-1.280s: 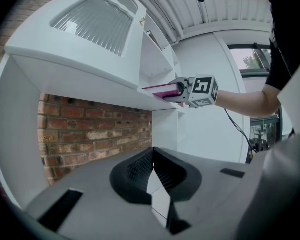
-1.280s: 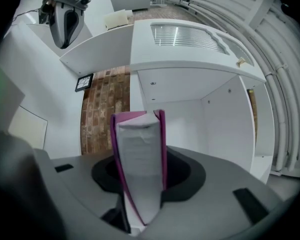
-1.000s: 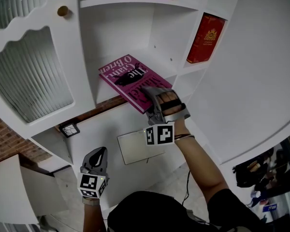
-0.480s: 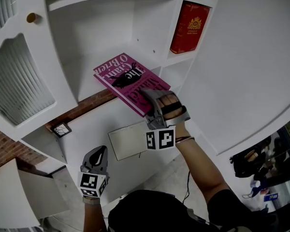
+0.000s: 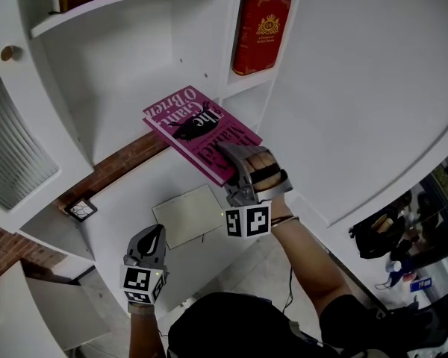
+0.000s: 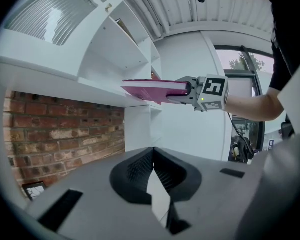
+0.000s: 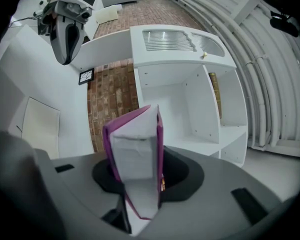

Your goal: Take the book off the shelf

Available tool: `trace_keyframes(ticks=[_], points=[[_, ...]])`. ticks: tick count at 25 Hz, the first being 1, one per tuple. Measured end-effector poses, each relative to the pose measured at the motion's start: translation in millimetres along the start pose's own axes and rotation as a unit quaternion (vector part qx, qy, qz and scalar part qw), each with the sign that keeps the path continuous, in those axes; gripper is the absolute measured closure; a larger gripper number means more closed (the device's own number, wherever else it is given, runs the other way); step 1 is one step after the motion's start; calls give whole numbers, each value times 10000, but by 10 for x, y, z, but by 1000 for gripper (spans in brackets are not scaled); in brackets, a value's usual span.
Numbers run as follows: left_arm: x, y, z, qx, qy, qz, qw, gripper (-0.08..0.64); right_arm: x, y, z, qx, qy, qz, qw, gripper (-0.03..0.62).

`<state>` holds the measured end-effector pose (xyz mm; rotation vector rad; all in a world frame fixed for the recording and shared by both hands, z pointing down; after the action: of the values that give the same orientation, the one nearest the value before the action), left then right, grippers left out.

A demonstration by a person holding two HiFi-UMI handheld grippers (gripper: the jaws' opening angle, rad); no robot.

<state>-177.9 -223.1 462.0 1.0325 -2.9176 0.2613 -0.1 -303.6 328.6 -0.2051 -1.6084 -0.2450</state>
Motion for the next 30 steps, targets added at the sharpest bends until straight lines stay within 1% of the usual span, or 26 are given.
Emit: trace_keyframes(ticks=[7, 10, 14, 18, 21, 24, 30], points=[[-195, -217, 22, 0, -85, -301, 9995, 551, 26, 273, -310, 319, -350, -46, 9989, 445], [-278, -299, 15, 41, -119, -416, 9991, 551, 68, 388, -445, 471, -576, 37, 9972, 448], [-391, -414, 7, 85, -172, -576, 9982, 551, 232, 524, -663, 730, -957, 246, 9924, 448], [-518, -511, -1, 152, -223, -756, 9968, 551, 393, 696, -851, 970, -1411, 392, 9845, 449], [-598, -567, -19, 202, -251, -869, 9957, 551, 527, 831, -947, 1110, -1767, 502, 9767, 449], [-680, -604, -42, 259, -278, -985, 9944, 551, 661, 977, -1028, 1226, -2209, 586, 9658, 449], [-812, -667, -110, 293, -325, -1157, 9923, 551, 869, 1255, -1166, 1380, -3197, 617, 9354, 449]])
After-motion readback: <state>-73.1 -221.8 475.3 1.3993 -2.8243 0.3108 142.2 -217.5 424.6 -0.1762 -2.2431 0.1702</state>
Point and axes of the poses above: the fingertips, and each gripper's own axes: y backward along the fingers, x to its left, z out of its top, the point moved 4 cm from there along y, backward along the fingers, and after that the axes turned 7 degrees about y, right-handed, at the moved point
